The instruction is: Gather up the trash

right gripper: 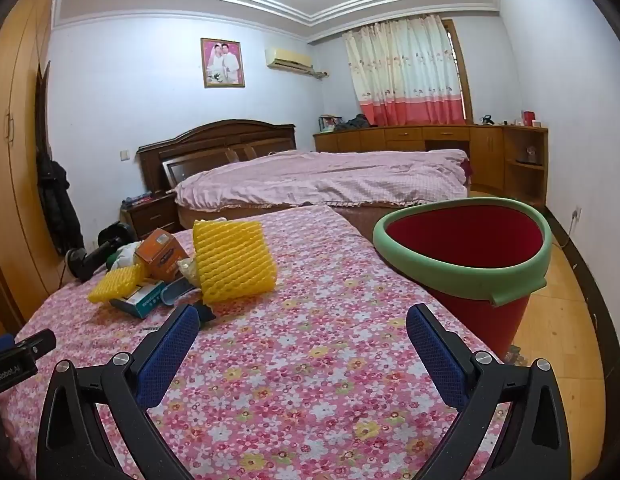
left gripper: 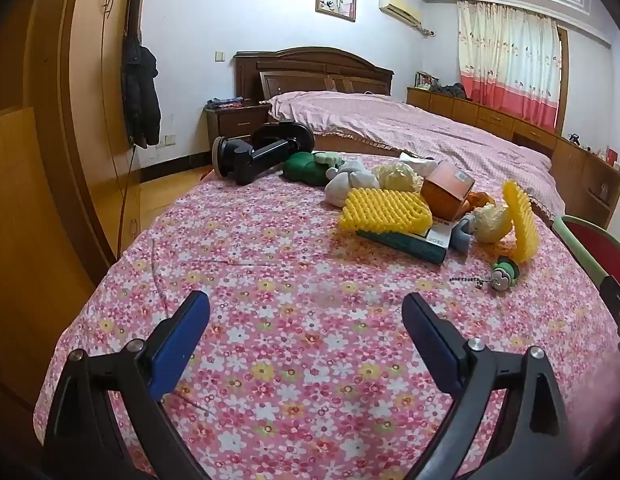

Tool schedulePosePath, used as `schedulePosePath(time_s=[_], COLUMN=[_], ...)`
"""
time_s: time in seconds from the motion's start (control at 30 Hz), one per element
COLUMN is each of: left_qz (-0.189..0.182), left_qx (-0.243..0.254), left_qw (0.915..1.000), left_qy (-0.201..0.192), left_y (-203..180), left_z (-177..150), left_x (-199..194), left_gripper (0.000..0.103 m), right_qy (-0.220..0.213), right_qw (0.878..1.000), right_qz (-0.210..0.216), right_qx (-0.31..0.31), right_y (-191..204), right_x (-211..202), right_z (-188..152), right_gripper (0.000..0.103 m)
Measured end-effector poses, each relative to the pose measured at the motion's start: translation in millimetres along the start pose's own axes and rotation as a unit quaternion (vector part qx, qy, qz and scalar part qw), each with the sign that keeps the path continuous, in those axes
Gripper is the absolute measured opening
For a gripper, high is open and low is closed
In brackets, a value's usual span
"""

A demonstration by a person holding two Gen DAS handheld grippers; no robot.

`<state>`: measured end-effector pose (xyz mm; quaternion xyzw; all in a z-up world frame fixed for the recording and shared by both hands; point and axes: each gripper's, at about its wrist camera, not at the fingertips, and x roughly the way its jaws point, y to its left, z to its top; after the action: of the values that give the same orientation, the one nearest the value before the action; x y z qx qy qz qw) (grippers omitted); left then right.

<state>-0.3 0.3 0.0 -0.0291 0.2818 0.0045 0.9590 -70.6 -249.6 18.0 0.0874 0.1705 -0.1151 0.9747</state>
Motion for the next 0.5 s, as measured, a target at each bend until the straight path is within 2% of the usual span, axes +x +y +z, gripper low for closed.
schedulePosePath(time_s=[0.5], left_qz=[0.001], left_qx=[0.004], left_qw=[1.0], left_qy=[-0.004], left_y=[-0.3], left_z=[-4.1], left_x=[-4.7], left_gripper=[0.096], right_qy=[0.008], right_qw=[1.0], right_qz=[-0.009], right_qx=[-0.003], right_y=[0.2], right_x=[6.0], right_z=[0.6], right_gripper=[0.103])
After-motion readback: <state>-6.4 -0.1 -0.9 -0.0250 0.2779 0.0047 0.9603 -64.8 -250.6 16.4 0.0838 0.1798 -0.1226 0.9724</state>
